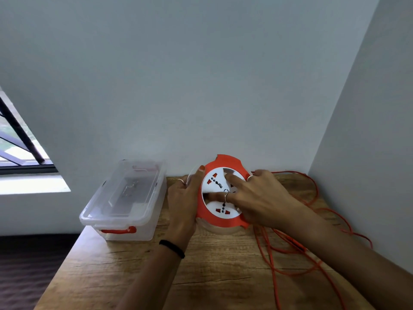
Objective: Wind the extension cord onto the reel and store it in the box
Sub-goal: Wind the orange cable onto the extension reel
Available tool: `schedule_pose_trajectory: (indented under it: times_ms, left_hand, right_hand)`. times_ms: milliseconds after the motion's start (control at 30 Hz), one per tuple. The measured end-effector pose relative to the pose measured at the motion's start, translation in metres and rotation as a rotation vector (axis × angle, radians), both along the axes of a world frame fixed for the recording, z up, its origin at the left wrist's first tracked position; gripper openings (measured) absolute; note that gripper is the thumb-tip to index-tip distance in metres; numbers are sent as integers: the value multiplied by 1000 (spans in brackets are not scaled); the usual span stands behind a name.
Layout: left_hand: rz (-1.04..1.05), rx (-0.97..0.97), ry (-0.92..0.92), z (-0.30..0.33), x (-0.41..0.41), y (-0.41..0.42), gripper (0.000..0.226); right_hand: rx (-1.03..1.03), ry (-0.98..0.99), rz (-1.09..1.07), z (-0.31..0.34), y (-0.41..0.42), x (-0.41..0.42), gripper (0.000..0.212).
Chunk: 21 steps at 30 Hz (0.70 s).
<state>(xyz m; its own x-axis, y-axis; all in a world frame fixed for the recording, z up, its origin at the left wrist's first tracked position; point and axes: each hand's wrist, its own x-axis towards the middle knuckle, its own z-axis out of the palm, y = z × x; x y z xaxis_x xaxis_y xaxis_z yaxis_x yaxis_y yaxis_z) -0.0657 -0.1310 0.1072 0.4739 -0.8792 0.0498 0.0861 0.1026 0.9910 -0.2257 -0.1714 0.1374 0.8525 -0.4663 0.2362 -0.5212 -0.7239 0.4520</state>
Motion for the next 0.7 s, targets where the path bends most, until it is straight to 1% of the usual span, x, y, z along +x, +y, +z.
schedule_pose_trajectory:
  times_ms: [67,233,467,600,700]
  left_hand:
    - [16,-6,-13,-2,-1,0,25]
    - [27,24,-10,-6,-3,1,30]
    - [30,14,42,-7,-10,2,26]
    - [71,-8,56,-4,-13,1,20]
    - [93,-15,44,-2,-13,-1,19]
  right_hand:
    - [-36,-31,-16,1,2,3,62]
    - [-67,-133,55,3,3,7,69]
    - [19,-164,-56,3,5,10,66]
    - [62,-275,-112,2,8,16,64]
    - [47,-340,-145,3,10,20,63]
